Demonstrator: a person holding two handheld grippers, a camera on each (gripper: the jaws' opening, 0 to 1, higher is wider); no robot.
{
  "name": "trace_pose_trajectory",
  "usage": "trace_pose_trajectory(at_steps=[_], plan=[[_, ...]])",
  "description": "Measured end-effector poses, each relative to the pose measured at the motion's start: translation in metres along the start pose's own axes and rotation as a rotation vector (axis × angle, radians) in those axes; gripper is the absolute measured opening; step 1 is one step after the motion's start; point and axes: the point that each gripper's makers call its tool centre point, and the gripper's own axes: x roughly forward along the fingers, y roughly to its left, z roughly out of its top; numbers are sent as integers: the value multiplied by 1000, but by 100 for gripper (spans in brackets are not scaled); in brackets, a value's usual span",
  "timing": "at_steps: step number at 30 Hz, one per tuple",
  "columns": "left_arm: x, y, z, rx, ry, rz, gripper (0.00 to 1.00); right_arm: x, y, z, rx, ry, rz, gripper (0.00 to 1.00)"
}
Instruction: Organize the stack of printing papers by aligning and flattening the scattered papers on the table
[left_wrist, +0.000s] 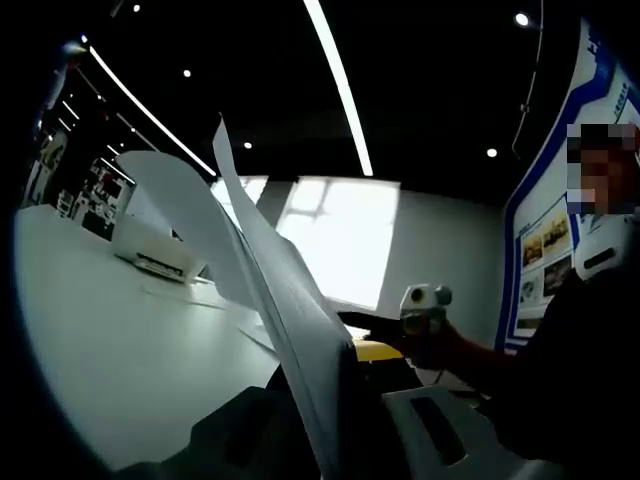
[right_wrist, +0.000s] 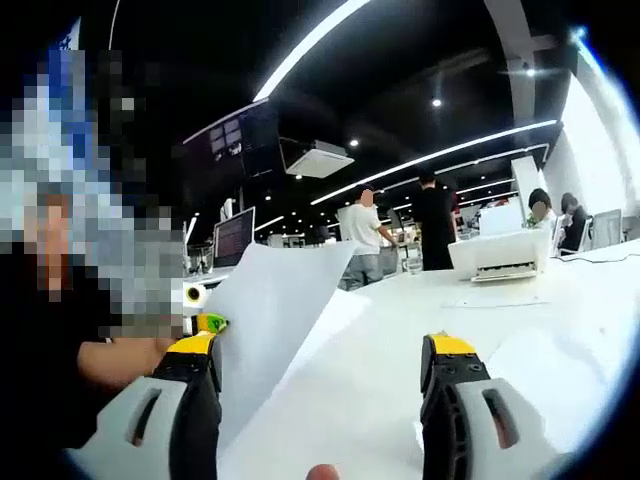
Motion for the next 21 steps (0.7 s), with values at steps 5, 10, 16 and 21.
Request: trace_pose_trajectory(at_steps=[5,10,16,21], plan=[[0,0,0,0,0,1,8,-9,-5,-15,-27,60,-20,71],[0,0,0,-1,0,2,8,-21,-14,-21,-23,81,-47,70],[0,1,0,-5,-1,3,8,-36,-22,-24,-23,99,-79,68],[0,2,0,-5,0,4,8,-52,-32,-26,-24,110,-111,65]])
